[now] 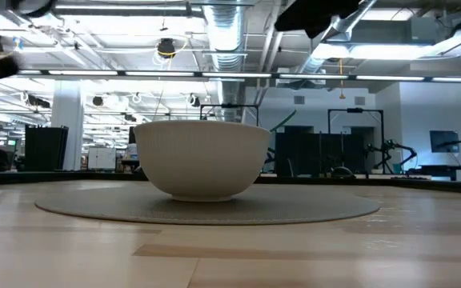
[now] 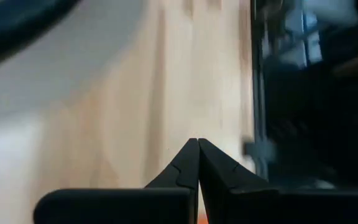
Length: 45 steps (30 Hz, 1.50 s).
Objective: Pick & Place Utensil
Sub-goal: Put the orange fork into the gray bowl on the placemat
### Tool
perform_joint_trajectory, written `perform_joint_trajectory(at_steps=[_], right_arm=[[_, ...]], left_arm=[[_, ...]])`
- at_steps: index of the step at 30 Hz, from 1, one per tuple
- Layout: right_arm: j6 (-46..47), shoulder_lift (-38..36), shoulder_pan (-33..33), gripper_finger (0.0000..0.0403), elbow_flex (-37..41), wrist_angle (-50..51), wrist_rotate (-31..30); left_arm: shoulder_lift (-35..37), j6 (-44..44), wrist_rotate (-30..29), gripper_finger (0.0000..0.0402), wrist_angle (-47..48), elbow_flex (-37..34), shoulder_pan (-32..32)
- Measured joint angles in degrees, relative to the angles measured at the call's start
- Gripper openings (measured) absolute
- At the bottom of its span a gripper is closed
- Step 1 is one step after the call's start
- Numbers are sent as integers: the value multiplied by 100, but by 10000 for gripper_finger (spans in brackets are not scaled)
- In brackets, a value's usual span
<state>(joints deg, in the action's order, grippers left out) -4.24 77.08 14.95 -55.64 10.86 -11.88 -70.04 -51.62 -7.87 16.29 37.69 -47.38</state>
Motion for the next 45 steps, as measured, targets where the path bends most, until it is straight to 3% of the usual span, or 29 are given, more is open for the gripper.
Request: perform_joint_trajectory(at_steps=[6,11,19,27,38,41,45], right_arm=[[-231,0,-121,66,0,30,7],[-716,0,-115,66,0,-21,9],[-1205,0,-151,66,1,-83,11],[-1565,0,-188,66,2,-341,8],[-2184,4,-279,66,2,-840,2],[-2184,4,-344,66,2,-838,1],[-2182,4,-445,66,2,-838,0]], left_arm=[[-419,-1515,1067,4,30,4,-437],[-870,-2312,1610,7,263,7,-942],[-1478,-3138,1844,46,331,7,-1166],[-1541,-2645,1963,59,415,7,-875],[-1541,-1436,3250,35,900,7,-66],[-1541,-1083,3216,29,910,7,-61],[-1541,-463,2682,19,931,7,-63]])
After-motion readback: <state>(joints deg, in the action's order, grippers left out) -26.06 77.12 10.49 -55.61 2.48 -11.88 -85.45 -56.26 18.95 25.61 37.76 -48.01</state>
